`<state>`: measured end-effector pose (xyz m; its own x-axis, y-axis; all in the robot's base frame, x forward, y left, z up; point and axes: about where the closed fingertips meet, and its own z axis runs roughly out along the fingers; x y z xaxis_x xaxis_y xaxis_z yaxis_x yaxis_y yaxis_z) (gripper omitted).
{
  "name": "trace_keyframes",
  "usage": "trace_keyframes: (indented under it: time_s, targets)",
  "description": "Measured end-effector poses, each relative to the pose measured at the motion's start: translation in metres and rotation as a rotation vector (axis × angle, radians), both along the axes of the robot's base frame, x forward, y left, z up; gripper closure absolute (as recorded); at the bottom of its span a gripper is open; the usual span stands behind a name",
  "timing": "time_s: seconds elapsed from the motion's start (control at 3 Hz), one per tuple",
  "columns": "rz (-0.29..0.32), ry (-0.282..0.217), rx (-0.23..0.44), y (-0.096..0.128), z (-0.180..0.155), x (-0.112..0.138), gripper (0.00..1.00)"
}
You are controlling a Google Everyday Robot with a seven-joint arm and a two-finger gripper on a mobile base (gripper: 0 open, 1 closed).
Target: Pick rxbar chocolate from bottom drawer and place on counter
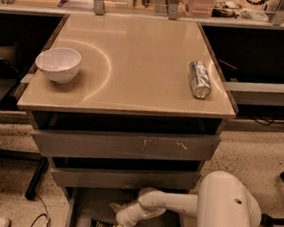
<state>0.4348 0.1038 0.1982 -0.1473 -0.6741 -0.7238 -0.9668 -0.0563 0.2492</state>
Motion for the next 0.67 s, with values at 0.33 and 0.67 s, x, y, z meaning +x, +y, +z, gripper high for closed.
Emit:
trace_keyframes:
  time_s: [0.33, 0.67]
  targets:
    - [0.014, -0.017, -0.022, 0.0047, -0.0073, 0.0046, 0.00]
    - [0.014, -0.032, -0.043, 0.0082, -0.0140, 0.0073, 0.00]
